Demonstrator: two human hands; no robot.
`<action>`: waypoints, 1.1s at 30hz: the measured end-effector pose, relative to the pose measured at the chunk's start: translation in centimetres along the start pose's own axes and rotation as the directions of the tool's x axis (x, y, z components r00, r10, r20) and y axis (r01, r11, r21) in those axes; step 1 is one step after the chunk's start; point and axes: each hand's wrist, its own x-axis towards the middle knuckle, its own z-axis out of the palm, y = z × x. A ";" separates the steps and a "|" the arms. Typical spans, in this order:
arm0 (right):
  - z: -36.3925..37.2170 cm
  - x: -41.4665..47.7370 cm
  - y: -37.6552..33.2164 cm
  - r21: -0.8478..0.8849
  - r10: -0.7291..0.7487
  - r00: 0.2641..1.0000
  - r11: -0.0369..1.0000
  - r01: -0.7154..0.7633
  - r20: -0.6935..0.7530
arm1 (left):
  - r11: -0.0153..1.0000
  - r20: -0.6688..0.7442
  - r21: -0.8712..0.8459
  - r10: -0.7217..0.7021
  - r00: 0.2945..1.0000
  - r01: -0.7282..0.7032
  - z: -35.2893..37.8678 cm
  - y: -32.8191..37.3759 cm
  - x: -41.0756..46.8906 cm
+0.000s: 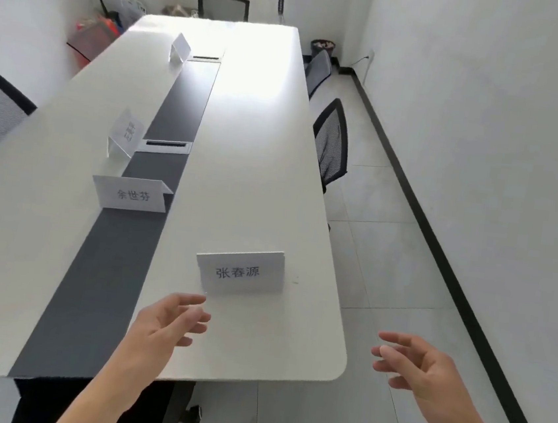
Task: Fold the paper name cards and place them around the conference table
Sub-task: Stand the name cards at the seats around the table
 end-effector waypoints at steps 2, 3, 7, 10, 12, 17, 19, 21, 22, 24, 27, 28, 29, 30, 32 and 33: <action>1.0 2.6 -0.8 -0.030 0.014 0.998 0.999 -0.012 0.057 | 1.000 -0.041 -0.014 -0.027 0.999 0.026 -0.3 0.0 1.2; 1.5 4.0 -1.2 -0.040 0.021 0.996 0.999 -0.017 0.087 | 0.999 -0.064 -0.021 -0.048 0.997 0.047 -0.3 -0.1 1.7; 3.5 10.3 -2.9 -0.098 0.038 0.972 0.995 -0.015 0.232 | 0.986 -0.164 -0.055 -0.163 0.973 0.156 -0.6 -1.2 2.5; 5.4 15.0 -4.2 -0.176 0.040 0.933 0.984 0.025 0.357 | 0.966 -0.273 -0.109 -0.257 0.927 0.236 -0.6 -1.6 2.0; 7.0 18.1 -5.1 -0.251 0.011 0.913 0.963 0.101 0.407 | 0.949 -0.335 -0.146 -0.313 0.889 0.279 -0.4 -1.6 1.6; 12.5 25.5 -5.2 -0.510 -0.136 0.825 0.727 0.459 0.548 | 0.904 -0.461 -0.240 -0.426 0.778 0.353 0.9 -2.3 0.2; 14.7 26.9 -4.6 -0.558 -0.090 0.771 0.639 0.530 0.630 | 0.884 -0.485 -0.279 -0.467 0.740 0.375 1.6 -2.7 -0.8; 16.4 27.8 -3.7 -0.603 -0.026 0.739 0.560 0.569 0.673 | 0.864 -0.488 -0.316 -0.502 0.714 0.392 2.0 -3.1 -1.5; 17.0 28.1 -3.3 -0.620 -0.017 0.732 0.517 0.590 0.682 | 0.855 -0.486 -0.330 -0.517 0.705 0.399 2.1 -3.3 -1.6; 17.5 28.8 -2.7 -0.635 -0.038 0.734 0.472 0.611 0.678 | 0.847 -0.483 -0.340 -0.530 0.697 0.409 2.0 -3.6 -1.5; 17.3 29.3 -3.3 -0.626 -0.088 0.755 0.501 0.597 0.650 | 0.862 -0.466 -0.316 -0.506 0.726 0.397 1.3 -3.2 -0.2; 17.1 29.2 -4.0 -0.618 -0.101 0.763 0.524 0.587 0.639 | 0.871 -0.454 -0.301 -0.489 0.745 0.388 1.0 -2.9 0.5; 16.8 29.1 -4.9 -0.599 -0.124 0.767 0.552 0.580 0.629 | 0.881 -0.441 -0.287 -0.470 0.764 0.376 0.6 -2.5 1.3; 16.5 28.9 -5.7 -0.573 -0.151 0.771 0.585 0.574 0.618 | 0.892 -0.426 -0.273 -0.449 0.786 0.362 0.2 -2.2 2.1; 15.5 28.5 -7.9 -0.479 -0.172 0.773 0.697 0.534 0.611 | 0.919 -0.399 -0.234 -0.387 0.831 0.316 -0.7 -1.4 3.9; 14.9 28.0 -9.1 -0.400 -0.153 0.765 0.779 0.483 0.626 | 0.937 -0.392 -0.207 -0.342 0.854 0.280 -1.2 -1.0 4.8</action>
